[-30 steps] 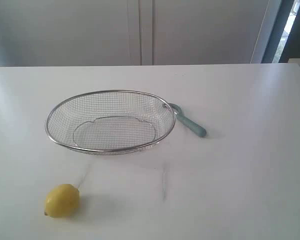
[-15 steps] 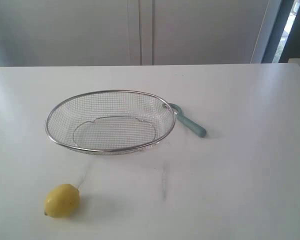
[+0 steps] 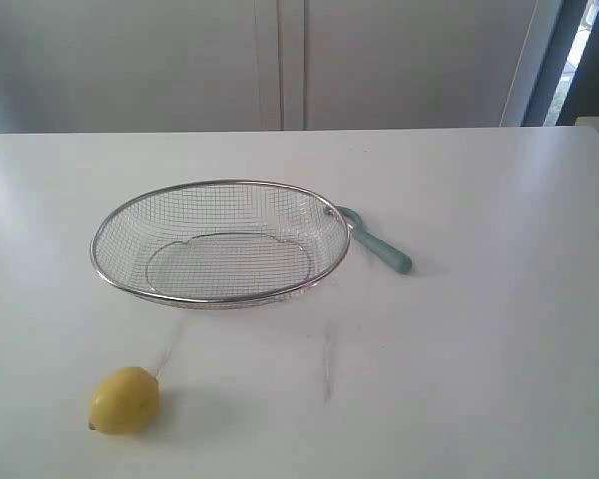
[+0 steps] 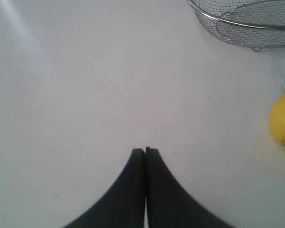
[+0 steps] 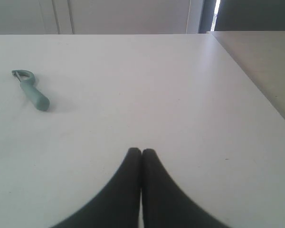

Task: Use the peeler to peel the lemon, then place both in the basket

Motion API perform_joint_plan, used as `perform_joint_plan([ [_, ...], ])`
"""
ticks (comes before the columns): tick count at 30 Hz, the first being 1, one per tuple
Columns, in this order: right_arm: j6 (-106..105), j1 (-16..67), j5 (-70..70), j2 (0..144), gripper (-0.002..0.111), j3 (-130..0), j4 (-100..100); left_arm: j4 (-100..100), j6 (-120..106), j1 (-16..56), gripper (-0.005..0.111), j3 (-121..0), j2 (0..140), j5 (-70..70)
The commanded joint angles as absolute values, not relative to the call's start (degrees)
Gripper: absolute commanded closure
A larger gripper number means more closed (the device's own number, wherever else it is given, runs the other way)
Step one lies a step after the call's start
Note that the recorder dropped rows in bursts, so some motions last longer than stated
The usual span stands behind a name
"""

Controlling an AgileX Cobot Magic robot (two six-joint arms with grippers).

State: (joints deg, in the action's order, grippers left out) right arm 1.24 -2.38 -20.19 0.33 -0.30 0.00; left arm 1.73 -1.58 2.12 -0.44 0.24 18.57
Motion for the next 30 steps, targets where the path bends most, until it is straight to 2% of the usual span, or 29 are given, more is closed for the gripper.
perform_joint_plan([
  [1,1.31,-2.89,-16.10,0.00,0.108,0.00,0.00,2.09,-1.55,2.11,0.107,0.00,0.00,19.05],
  [10,1.31,-2.89,-6.24,0.00,0.108,0.00,0.00,2.09,-1.55,2.11,0.107,0.00,0.00,19.05],
  [30,1.31,-2.89,5.76,0.00,0.108,0.00,0.00,2.09,-1.55,2.11,0.107,0.00,0.00,19.05],
])
